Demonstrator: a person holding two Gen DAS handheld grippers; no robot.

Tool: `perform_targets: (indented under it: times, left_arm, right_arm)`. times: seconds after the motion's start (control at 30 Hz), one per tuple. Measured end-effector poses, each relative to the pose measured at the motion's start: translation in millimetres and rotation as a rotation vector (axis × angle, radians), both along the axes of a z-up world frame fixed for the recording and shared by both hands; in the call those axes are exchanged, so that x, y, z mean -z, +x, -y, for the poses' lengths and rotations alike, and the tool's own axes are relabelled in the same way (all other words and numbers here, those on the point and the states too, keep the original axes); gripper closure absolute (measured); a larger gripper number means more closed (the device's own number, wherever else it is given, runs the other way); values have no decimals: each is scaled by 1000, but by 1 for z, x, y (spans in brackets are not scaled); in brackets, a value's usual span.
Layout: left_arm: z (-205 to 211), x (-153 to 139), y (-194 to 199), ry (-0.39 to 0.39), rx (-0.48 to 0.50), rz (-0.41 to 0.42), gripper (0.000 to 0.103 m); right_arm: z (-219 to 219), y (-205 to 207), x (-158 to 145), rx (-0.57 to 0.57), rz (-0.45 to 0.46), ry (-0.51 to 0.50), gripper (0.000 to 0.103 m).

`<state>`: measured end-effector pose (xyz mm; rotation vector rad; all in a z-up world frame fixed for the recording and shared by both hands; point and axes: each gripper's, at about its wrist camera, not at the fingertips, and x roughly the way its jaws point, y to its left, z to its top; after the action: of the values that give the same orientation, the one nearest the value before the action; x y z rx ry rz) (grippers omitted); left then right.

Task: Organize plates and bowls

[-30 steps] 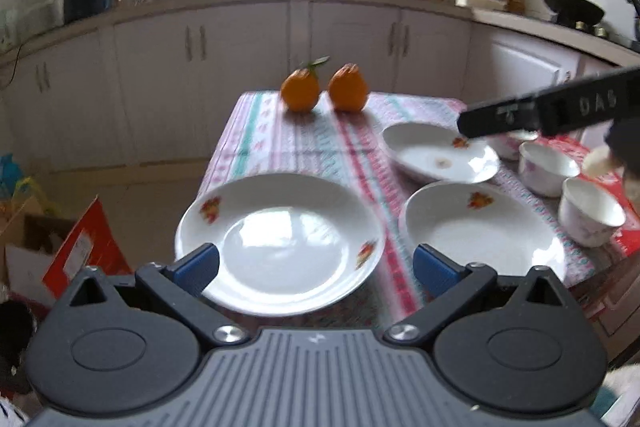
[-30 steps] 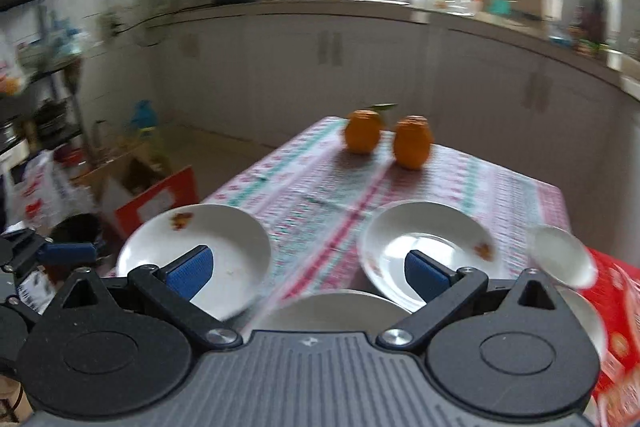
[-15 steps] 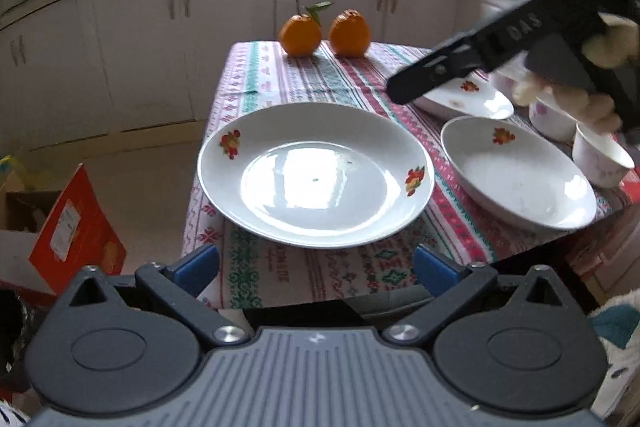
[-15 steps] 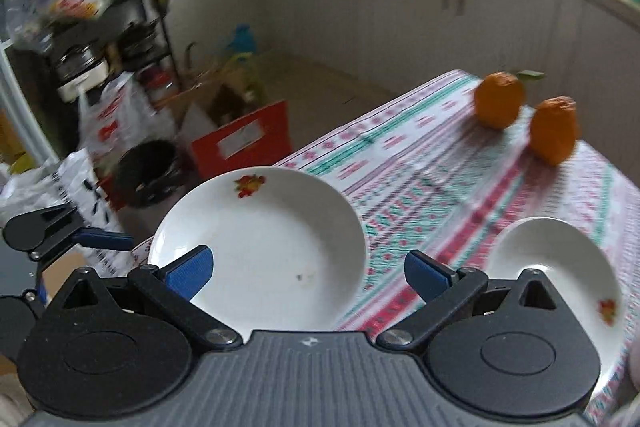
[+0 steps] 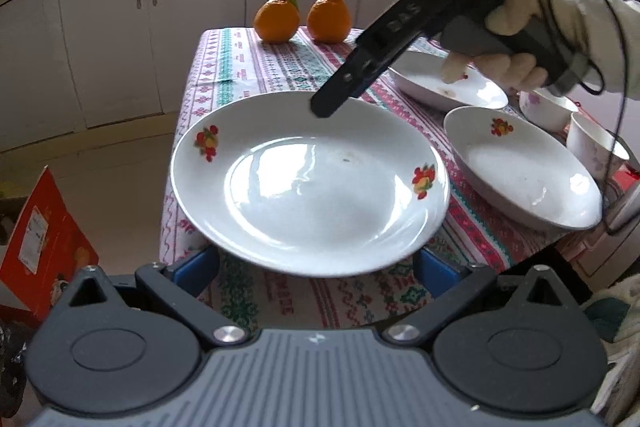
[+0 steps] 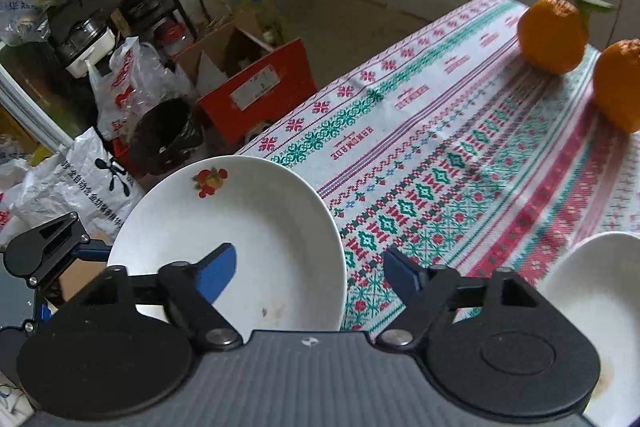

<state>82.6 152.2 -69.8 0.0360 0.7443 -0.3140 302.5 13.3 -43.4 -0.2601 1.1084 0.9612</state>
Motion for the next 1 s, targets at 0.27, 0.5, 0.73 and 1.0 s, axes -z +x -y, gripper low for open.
perform_targets:
  times: [0.27,0.5,0.73,1.0]
  left_arm:
    - [-1,0,5,-8,29,-15,2]
    - [-3,-2,7,-1,44,-25,2]
    - [-2,-2,12,14,65,-34,2]
    - [-7,-6,29,33,97,-21,2]
  right_arm:
    - [-10,13,15,-67,-88,8,46]
    - [-12,22,18,-86,-150,56,46]
    - [-9,25,18,-82,-180,82,45]
    - [-3,35,13,-54,-156,94,45]
